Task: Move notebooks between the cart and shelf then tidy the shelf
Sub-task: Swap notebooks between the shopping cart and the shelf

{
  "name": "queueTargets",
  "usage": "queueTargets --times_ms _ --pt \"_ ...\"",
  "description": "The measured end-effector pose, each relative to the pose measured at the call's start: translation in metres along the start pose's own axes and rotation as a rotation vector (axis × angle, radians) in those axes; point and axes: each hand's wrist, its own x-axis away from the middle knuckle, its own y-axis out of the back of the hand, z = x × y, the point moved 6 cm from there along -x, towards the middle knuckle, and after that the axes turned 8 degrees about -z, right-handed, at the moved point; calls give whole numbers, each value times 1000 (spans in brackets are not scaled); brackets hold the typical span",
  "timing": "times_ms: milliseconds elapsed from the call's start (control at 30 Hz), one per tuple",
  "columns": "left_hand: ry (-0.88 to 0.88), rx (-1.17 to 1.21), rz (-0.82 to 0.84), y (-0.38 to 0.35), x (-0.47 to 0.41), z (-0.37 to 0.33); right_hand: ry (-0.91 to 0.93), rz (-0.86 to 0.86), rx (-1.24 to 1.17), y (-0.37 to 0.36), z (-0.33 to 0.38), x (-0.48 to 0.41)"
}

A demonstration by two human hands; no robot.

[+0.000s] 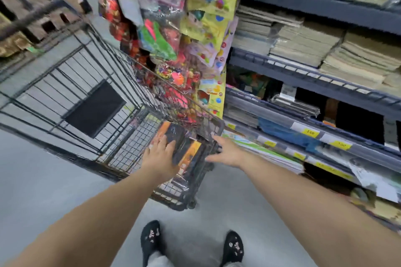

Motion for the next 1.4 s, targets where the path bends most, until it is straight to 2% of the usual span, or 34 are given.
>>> queueTargets --times_ms 100,233,400,533,667,900,1067,1200,1400 --pt "-15 -20 32 -6 -2 44 25 -44 182 -35 20 -14" --pt "-71 -4 47 -11 -9 97 -28 -112 278 -82 38 -27" --pt "-72 45 67 -8 -25 154 -154 -97 256 -131 48 -42" --pt "-40 73 184 -18 -44 184 -223 -104 124 -160 55 -50" --pt "92 188 298 -30 -73 184 -282 -180 -69 -168 57 -71" --pt "88 283 334 -63 -152 153 -408 -246 -191 -175 42 -130" --pt "208 384 358 -105 -194 157 -451 -340 -287 -188 34 -162" --pt "228 434 324 -144 -222 165 -493 -448 -366 -200 24 -177" --pt "239 560 252 -171 -246 179 -535 -564 -297 -219 19 -188"
